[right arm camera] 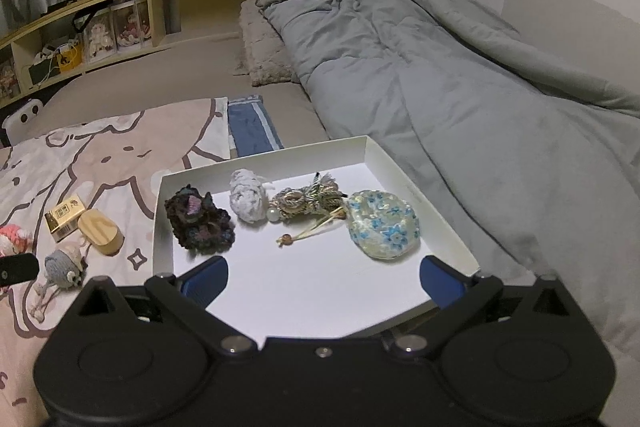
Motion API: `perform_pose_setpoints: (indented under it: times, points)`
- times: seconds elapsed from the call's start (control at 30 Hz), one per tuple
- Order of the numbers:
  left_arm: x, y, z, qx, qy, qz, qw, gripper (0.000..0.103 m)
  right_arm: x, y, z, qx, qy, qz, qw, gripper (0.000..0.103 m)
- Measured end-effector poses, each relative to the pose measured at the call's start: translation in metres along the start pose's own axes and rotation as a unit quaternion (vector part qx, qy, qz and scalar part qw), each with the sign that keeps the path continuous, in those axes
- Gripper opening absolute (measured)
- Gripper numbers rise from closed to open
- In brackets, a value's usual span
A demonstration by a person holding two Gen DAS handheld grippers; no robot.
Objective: Organize objects
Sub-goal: 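Move both tools toward the pink and grey crochet dolls on the sheet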
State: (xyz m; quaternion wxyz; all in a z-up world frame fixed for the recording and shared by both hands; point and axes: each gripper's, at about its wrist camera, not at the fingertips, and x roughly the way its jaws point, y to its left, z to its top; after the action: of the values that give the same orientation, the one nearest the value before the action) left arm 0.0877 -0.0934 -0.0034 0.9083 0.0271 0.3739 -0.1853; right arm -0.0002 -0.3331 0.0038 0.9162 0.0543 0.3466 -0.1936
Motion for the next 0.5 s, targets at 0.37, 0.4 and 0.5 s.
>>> perform_pose_setpoints:
  times: [0.37,0.4,0.5]
  points:
    - [-0.003,0.058,0.007,-0.019,-0.004,0.032,0.9993,0.103,0.013,0.049,0.01,-0.035,-0.006,0.047,0.998,0.103]
    - [-0.003,0.064,0.008,-0.021,-0.005,0.038,0.999,0.103,0.014,0.054,0.011,-0.038,-0.008,0.053,0.998,0.103]
    - [-0.006,0.082,0.011,-0.032,-0.011,0.051,0.9981,0.103,0.016,0.071,0.014,-0.049,-0.011,0.067,0.996,0.103]
